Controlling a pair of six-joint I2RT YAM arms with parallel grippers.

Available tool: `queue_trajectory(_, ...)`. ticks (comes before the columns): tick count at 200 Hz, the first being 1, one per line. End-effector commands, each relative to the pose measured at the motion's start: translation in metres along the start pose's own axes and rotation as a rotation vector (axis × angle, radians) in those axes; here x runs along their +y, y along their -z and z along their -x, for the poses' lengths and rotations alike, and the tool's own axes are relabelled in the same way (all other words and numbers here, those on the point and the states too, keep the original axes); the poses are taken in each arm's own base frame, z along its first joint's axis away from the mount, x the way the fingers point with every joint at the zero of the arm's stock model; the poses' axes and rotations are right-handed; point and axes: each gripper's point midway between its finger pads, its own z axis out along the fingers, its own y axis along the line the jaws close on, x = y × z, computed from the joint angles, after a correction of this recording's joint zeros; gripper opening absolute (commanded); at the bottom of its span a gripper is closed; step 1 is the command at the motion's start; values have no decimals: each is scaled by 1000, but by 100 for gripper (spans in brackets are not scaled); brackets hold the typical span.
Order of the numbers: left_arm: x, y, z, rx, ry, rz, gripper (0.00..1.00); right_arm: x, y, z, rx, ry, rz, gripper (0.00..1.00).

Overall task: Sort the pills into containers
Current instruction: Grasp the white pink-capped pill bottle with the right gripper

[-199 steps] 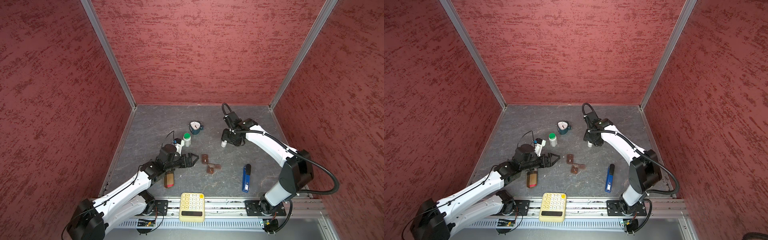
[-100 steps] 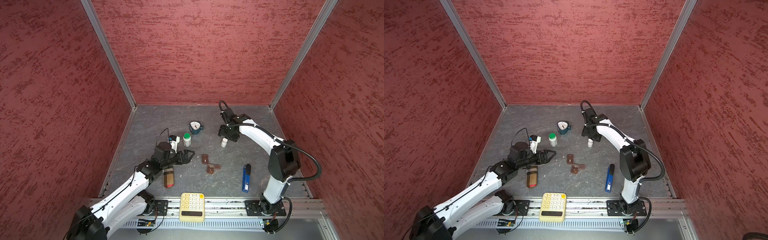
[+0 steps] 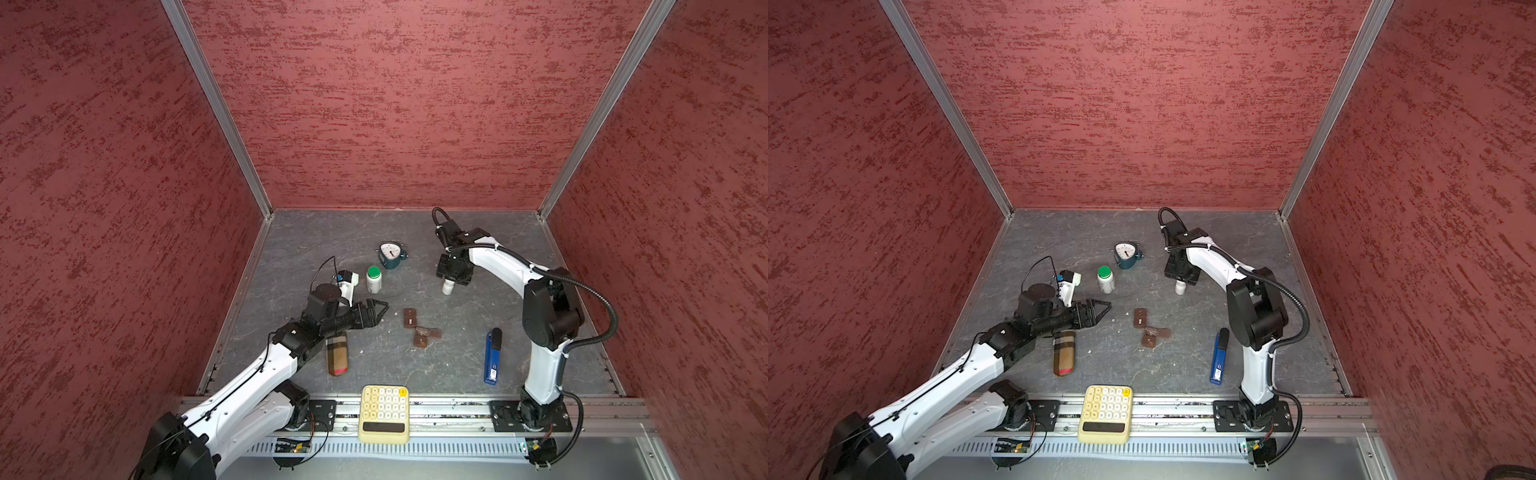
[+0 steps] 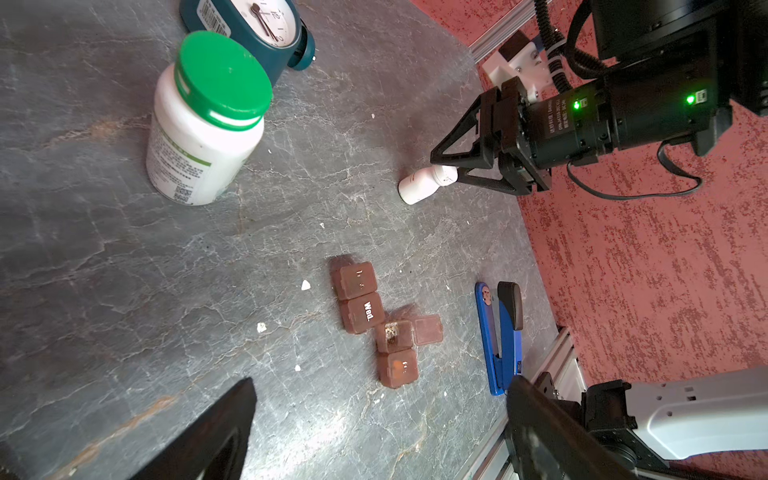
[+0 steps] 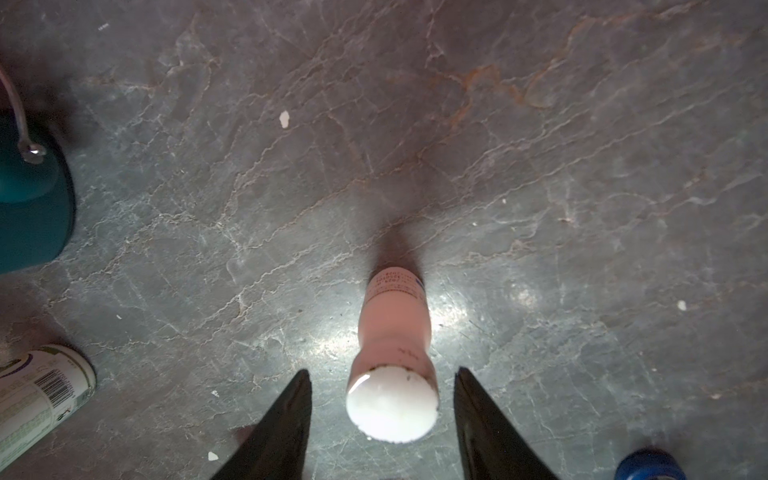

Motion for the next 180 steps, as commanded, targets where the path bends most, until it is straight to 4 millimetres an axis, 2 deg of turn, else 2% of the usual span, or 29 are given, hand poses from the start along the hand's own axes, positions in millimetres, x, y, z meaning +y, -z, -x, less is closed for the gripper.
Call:
queue_trajectory(1,1,-1,-1,-1,-14,-12,95,-3,1,8,-19,2,-26,52)
queue_trajectory(75,0,1,4,-9,-18,-13,95,-13,2,8,-30,12,-65,32)
queue_trajectory(112,-5,5,6,-12,-24,-21,95,-11,12,8,-38,14,-43,27)
queue_trajectory(141,-10,8,11,-25,-45,-30,94,-2,39,5,-39,15,35,27)
queue_trajectory(180,-23,4,32,-93,-149,-64,88,11,101,-11,-31,35,223,26)
